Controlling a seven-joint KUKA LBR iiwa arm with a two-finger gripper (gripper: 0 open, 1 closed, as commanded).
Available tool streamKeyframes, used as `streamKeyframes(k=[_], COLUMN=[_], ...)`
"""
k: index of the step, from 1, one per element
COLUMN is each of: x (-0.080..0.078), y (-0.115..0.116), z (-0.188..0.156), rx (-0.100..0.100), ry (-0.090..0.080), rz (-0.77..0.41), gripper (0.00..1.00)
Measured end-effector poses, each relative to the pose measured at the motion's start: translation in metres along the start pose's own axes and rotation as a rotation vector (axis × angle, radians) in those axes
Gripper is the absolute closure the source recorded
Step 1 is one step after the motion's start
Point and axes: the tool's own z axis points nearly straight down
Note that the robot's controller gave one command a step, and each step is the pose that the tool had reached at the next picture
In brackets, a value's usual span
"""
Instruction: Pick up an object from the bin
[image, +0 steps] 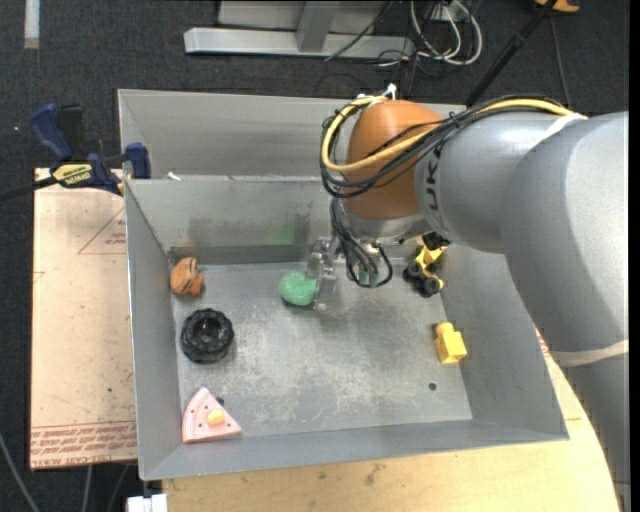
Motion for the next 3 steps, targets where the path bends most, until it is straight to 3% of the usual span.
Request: streamKeyframes(k=[1,2,3], x=[0.012,0.01,0.027], y=[0.014,0.015,-0.014], z=[-0.049,-0.055,-0.058], rx=[0.002,-0.002,0.003], ry=[0.012,-0.009,0.023], rz=[-0.009,-0.019,-0.022], gripper=[1.0,1.0,1.0])
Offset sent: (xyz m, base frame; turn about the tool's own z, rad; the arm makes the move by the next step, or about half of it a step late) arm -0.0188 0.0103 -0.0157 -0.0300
